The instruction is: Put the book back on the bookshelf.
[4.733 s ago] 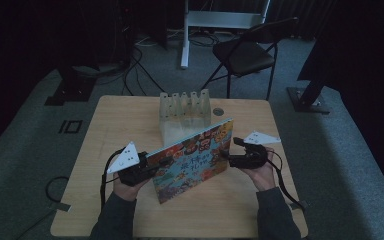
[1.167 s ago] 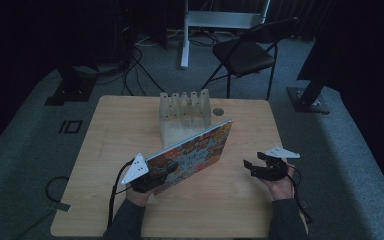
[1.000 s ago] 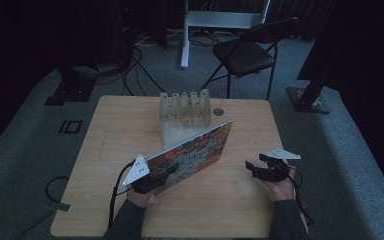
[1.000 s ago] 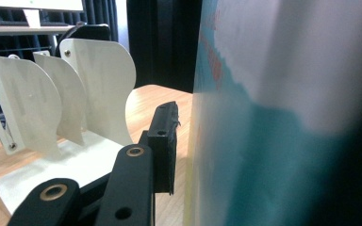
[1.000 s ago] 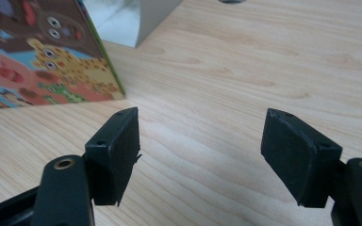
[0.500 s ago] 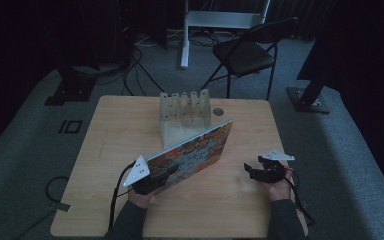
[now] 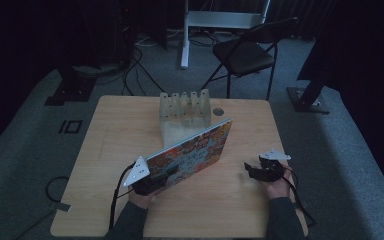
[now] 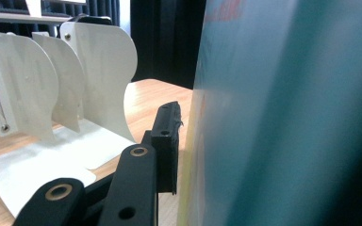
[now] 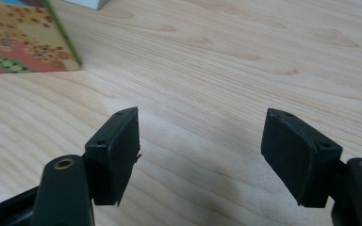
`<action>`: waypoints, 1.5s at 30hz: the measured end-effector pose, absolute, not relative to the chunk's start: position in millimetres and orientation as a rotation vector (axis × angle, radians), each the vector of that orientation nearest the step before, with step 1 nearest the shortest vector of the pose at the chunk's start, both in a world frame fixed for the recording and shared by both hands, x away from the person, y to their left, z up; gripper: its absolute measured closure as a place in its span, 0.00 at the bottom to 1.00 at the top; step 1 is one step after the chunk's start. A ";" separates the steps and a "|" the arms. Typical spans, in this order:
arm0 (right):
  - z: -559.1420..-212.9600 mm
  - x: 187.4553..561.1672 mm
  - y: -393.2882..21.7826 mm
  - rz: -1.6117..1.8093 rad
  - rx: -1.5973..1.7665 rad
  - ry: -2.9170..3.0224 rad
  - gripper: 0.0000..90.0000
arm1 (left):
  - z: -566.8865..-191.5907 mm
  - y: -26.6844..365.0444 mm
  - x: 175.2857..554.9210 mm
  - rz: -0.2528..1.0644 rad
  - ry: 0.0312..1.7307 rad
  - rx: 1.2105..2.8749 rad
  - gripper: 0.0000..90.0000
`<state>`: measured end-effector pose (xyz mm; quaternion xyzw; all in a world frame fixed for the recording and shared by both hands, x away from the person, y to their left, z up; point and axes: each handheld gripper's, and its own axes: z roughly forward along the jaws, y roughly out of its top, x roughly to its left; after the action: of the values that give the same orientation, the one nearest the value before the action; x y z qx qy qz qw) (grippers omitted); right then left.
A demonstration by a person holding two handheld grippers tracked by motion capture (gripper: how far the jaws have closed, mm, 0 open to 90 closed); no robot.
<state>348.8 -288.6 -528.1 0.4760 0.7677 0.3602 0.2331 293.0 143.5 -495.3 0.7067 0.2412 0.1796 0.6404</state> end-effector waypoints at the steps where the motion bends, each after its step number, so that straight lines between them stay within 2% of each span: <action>1: -529.3 350.0 -290.2 0.987 1.317 2.105 0.31 | -495.8 143.6 292.8 0.408 0.550 1.614 0.77; 19: -542.3 361.3 -298.8 0.953 1.374 2.104 0.31 | -502.6 142.6 290.8 0.396 0.566 1.613 0.77; 29: -546.9 363.3 -299.9 0.947 1.384 2.120 0.31 | -503.8 141.4 288.9 0.427 0.567 1.615 0.81; 35: -548.7 363.8 -301.8 0.954 1.397 2.112 0.31 | -504.5 137.5 287.2 0.456 0.573 1.613 0.88; 45: -549.1 363.6 -302.1 0.951 1.394 2.109 0.31 | -504.9 134.2 283.7 0.467 0.557 1.618 0.89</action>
<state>363.6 -302.1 -549.1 0.5036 0.7619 0.3437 0.2186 283.7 134.2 -504.9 0.7070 0.2434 0.2040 0.6320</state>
